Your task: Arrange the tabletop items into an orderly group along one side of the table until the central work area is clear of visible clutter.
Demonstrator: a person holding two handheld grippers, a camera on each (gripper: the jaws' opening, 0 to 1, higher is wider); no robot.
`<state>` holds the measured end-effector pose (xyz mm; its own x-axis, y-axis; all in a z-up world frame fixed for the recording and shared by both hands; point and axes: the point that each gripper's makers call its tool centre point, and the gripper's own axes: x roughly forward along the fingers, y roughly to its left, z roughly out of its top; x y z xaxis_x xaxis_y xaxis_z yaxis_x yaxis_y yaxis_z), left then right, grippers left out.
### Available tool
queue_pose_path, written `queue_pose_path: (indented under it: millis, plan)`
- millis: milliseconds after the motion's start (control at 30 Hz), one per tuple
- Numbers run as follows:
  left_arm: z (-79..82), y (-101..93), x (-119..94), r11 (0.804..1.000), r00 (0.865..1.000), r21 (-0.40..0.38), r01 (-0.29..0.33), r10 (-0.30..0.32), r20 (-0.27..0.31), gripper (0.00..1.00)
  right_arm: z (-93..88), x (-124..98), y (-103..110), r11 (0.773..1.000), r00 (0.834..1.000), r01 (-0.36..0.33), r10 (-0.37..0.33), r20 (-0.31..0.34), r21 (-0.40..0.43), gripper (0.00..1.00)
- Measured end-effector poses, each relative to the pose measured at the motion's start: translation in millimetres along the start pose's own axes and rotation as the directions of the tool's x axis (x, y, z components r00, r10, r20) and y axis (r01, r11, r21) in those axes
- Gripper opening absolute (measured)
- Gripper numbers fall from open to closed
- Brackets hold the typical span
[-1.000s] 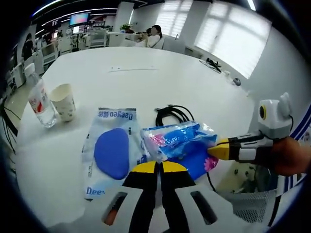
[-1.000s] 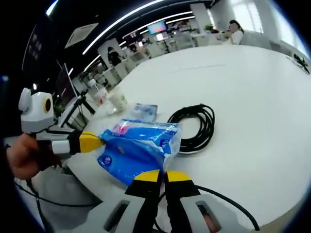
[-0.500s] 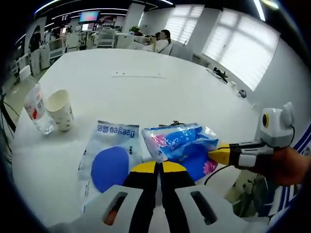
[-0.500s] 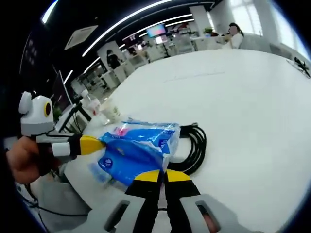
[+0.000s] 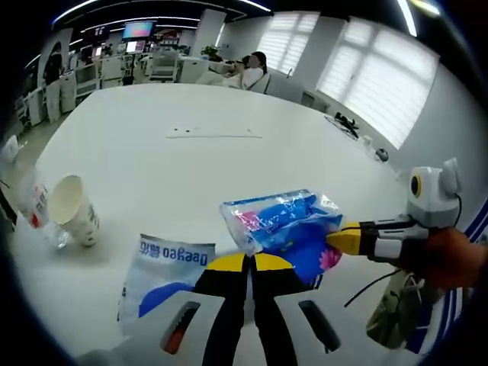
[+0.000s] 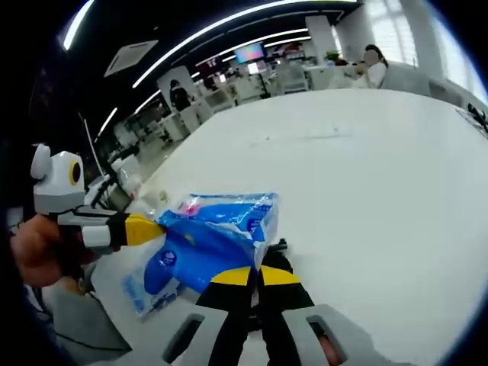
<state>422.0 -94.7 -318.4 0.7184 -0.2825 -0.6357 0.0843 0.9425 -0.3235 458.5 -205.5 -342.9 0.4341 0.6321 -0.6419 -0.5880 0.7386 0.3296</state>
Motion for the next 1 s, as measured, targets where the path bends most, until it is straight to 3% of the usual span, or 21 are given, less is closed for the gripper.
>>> queue_pose_path:
  millis: [400,500,800,1000]
  plan:
    - [30.4,13.9,48,0.992,0.998,-0.125,-0.012,0.02,0.064,0.0,40.8,26,-23,0.999,1.0,0.009,-0.009,0.008,-0.039,0.0]
    - [36.4,20.2,65,0.988,0.996,-0.152,-0.018,0.031,0.078,0.0,49.4,40,-40,0.999,1.0,0.023,-0.023,0.004,-0.032,0.0]
    - [41.5,31.0,99,0.982,0.998,-0.189,-0.009,0.022,0.065,0.0,49.7,64,-64,0.999,1.0,0.026,-0.026,-0.01,0.02,0.0]
    - [36.3,39.5,111,0.98,0.999,-0.196,-0.022,0.031,0.04,0.0,44.0,71,-65,0.999,0.999,0.019,-0.019,-0.034,0.025,0.0]
